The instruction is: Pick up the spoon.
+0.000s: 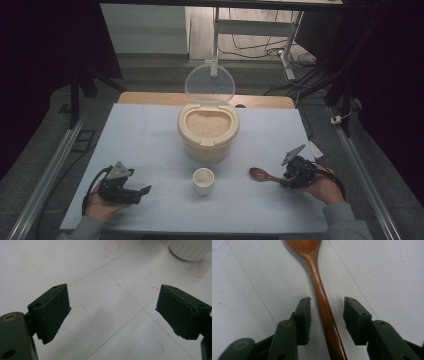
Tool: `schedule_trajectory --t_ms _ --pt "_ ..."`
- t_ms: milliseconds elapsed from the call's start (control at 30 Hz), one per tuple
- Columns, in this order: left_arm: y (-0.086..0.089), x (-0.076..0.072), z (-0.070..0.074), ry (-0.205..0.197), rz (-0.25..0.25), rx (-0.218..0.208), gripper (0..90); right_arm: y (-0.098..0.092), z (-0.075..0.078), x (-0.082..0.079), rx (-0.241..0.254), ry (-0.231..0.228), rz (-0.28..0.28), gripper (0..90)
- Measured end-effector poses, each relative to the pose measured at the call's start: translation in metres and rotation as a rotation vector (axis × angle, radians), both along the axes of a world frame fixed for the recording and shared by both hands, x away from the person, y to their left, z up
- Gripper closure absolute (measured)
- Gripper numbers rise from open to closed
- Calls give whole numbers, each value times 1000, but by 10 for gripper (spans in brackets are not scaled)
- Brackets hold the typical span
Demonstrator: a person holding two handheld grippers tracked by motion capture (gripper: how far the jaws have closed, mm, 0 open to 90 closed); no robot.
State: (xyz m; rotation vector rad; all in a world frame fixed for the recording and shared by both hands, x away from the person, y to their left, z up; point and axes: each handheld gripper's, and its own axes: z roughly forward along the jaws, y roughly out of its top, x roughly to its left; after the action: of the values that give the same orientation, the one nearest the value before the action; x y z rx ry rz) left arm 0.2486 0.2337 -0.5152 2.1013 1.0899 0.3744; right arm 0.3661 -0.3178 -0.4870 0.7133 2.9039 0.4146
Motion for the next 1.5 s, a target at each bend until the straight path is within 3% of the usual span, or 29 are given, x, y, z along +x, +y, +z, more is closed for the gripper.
schedule_trajectory --t_ms 167,400,600,733,1000,1500 --pt "0 0 0 0 -2 -7 113 0 -1 2 7 13 16 669" --pt "0 -1 0 -1 0 -9 112 -1 -3 1 32 20 78 782" --pt "1 -1 0 -2 0 -10 112 1 -2 0 10 8 111 798" --pt "1 -1 0 0 -1 -10 112 2 -1 -2 3 -7 111 800" --pt "2 -1 0 -2 2 -10 112 -4 3 -5 64 -29 86 801" --pt "2 0 -1 1 4 -6 112 -6 12 -11 131 -69 75 802"
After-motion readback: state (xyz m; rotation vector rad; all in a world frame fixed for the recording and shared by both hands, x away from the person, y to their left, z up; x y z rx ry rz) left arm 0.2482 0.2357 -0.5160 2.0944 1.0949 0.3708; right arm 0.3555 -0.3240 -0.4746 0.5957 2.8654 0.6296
